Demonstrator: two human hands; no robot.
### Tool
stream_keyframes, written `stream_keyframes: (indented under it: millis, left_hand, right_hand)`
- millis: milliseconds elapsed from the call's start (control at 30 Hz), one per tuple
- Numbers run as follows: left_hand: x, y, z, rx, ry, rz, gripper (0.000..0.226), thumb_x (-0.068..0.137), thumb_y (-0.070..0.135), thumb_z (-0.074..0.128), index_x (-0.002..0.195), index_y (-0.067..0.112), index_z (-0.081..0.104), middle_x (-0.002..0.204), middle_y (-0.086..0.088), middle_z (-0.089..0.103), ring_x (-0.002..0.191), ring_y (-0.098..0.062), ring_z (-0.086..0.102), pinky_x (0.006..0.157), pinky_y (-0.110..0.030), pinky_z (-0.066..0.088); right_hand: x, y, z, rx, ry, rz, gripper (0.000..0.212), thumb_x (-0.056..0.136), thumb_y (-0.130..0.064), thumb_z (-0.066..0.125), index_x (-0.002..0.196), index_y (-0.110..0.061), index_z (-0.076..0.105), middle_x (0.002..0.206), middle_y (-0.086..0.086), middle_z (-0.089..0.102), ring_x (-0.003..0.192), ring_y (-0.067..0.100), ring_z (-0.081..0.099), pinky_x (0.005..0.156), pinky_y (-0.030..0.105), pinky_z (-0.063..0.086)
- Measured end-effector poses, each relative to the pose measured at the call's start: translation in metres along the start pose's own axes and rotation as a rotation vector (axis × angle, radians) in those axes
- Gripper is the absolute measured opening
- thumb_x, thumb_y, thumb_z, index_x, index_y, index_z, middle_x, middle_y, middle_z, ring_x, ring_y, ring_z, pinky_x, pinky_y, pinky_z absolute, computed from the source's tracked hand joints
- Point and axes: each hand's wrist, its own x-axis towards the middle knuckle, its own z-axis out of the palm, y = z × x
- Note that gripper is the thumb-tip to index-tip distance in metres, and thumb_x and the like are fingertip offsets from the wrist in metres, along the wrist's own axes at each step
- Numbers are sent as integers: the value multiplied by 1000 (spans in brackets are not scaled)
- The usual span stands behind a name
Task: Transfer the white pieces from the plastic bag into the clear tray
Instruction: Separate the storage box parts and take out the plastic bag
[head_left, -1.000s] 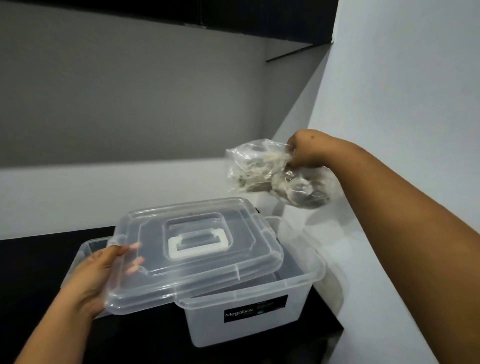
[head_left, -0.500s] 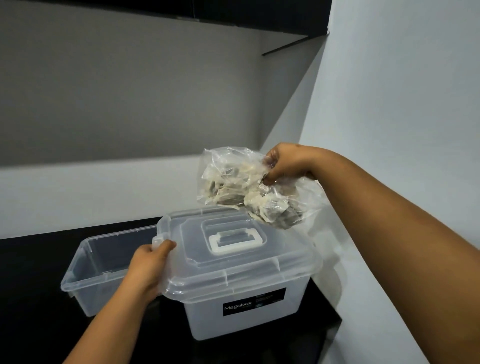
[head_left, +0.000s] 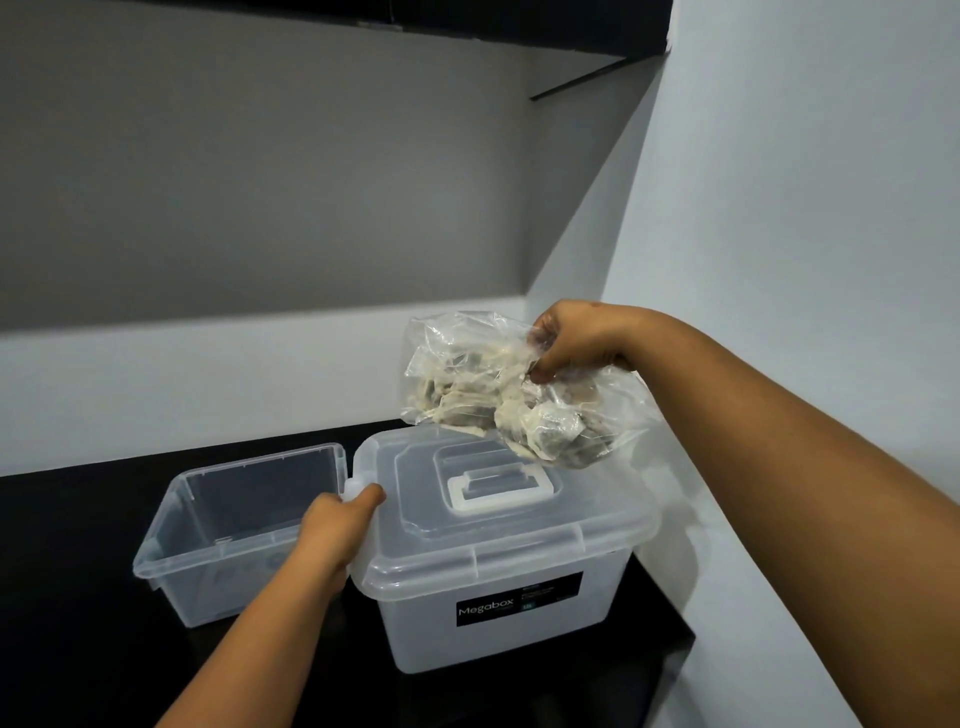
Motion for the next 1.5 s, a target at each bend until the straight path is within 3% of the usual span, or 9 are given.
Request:
stream_keyframes:
  millis: [100,233,400,533,667,767,1167,1400,1500]
  left_hand:
    - [3,-2,2,-60,-11,-38,34,84,26,64,101,-2,59,93,-19,67,80,-36,66,74,-46,57]
    - [7,-2,6,-126,2,-53,34,85,22,64,105,-4,58,92,-19,67,77,-35,66,62,-37,55]
    - [14,4,19,-155,24,-57,36,85,23,64,107,-4,55,93,-20,65,79,-37,66,67,-42,57]
    - [23,13,28,-159,35,-53,35,85,21,64,107,-5,55,94,-20,65,81,-37,65,72,-43,57]
    - [42,27,34,-133,32,-64,43,84,24,65,115,-3,52,103,-20,63,88,-38,64,80,-48,56]
    - [62,37,38,-105,20,-56,52,84,26,65,124,-1,46,112,-20,61,94,-40,63,85,-54,54]
    - [162,74,43,-82,-41,-24,45,90,22,63,122,-6,49,104,-18,58,90,-37,60,75,-42,53]
    - [220,89,47,-23,-47,-24,46,91,20,61,123,-10,48,114,-24,57,100,-39,59,81,-40,50]
    - [241,97,47,22,-41,-31,37,95,9,50,124,-14,49,125,-27,54,113,-43,55,94,-43,47]
  right_hand:
    - [2,0,3,-11,-21,-4,26,76,-16,81,99,-16,71,95,4,74,84,21,70,86,38,58]
    - [5,3,5,-33,-24,-13,21,75,-19,81,92,-20,69,85,-2,71,80,20,66,81,33,54]
    - [10,9,5,-57,-21,-6,31,76,-20,80,105,-16,70,99,4,71,92,23,67,87,35,55]
    - [18,14,7,-53,-34,-19,29,77,-20,79,104,-18,69,98,3,70,88,21,65,78,30,53]
    - [31,17,5,-36,-41,-22,32,77,-21,80,106,-18,68,100,2,70,93,23,67,88,37,55]
    - [45,19,4,-31,-66,-20,27,76,-21,80,99,-21,67,96,2,70,90,22,67,84,34,55]
    - [123,10,11,-102,-34,21,20,78,-22,78,92,-21,65,94,2,68,87,22,62,76,29,49]
    - [144,-5,2,-105,-31,-39,24,80,-26,77,72,-29,55,71,-13,57,67,10,55,59,24,42]
    - [138,-5,6,-79,-72,-58,20,80,-28,76,75,-31,57,72,-14,59,67,6,56,60,23,42]
